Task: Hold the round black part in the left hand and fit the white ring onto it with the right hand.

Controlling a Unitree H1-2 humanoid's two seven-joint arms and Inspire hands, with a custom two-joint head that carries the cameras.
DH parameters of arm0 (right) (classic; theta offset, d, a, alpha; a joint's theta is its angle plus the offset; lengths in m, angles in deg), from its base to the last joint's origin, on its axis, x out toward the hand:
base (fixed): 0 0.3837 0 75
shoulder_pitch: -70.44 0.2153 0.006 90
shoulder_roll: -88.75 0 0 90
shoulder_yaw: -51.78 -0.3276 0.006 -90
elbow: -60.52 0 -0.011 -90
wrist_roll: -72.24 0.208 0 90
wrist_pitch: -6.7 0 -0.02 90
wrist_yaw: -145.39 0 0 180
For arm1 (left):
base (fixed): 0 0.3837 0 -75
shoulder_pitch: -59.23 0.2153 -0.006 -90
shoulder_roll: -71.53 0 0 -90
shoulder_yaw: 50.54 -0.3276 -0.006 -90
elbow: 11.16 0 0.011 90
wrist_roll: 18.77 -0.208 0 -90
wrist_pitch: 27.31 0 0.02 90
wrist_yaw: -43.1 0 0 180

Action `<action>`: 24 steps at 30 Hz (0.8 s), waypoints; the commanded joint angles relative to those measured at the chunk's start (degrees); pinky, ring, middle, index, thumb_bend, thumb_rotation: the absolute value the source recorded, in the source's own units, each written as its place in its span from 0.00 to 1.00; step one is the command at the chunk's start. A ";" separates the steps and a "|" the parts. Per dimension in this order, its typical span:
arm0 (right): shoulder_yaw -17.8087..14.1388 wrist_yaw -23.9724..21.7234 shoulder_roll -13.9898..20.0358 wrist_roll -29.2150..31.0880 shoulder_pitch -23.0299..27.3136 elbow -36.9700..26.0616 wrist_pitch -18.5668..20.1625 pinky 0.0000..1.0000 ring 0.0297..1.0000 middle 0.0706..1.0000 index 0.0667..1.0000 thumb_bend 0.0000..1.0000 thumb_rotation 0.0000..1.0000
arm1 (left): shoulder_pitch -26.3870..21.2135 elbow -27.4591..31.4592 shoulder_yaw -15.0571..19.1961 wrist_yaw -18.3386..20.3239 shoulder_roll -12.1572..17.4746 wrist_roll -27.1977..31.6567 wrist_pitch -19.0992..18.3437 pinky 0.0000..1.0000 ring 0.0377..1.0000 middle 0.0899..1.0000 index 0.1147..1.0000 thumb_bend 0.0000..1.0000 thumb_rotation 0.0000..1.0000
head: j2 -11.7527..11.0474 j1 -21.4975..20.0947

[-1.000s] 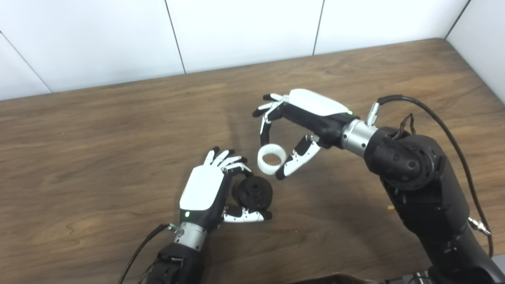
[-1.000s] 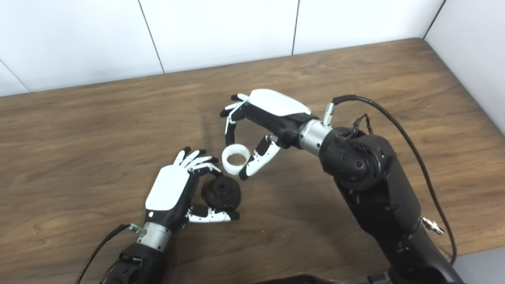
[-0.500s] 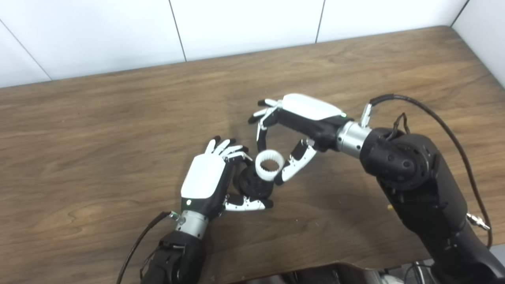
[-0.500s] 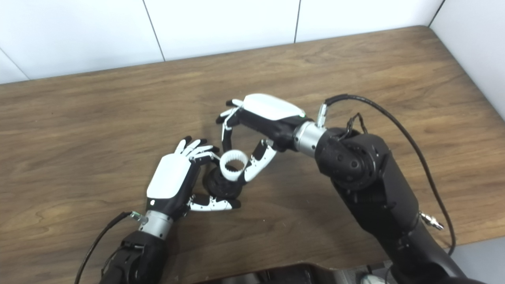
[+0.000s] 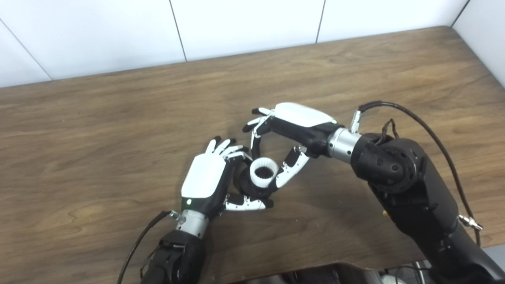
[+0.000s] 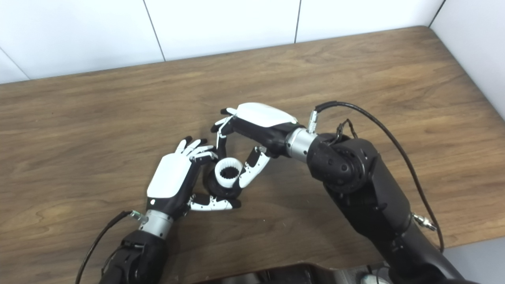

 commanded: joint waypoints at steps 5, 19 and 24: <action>-0.06 2.38 -0.54 0.02 1.75 -0.15 -0.85 1.00 1.00 0.86 0.45 0.52 0.13 | -0.03 0.61 -0.31 0.70 -0.25 -1.32 -0.60 1.00 0.91 0.78 0.42 0.52 0.06 | 0.04 -0.23; 1.00 3.82 -1.00 -0.42 2.04 1.21 -1.31 1.00 1.00 0.86 0.45 0.53 0.13 | -0.16 0.37 -0.28 0.44 -0.67 -1.18 -0.58 1.00 0.91 0.78 0.42 0.52 0.06 | 0.10 0.10; 1.37 3.98 -1.00 -0.64 1.96 1.44 -1.33 1.00 1.00 0.86 0.45 0.52 0.13 | -0.27 0.62 -0.33 0.91 -0.68 -1.48 -0.95 1.00 0.91 0.78 0.42 0.52 0.06 | 0.19 0.31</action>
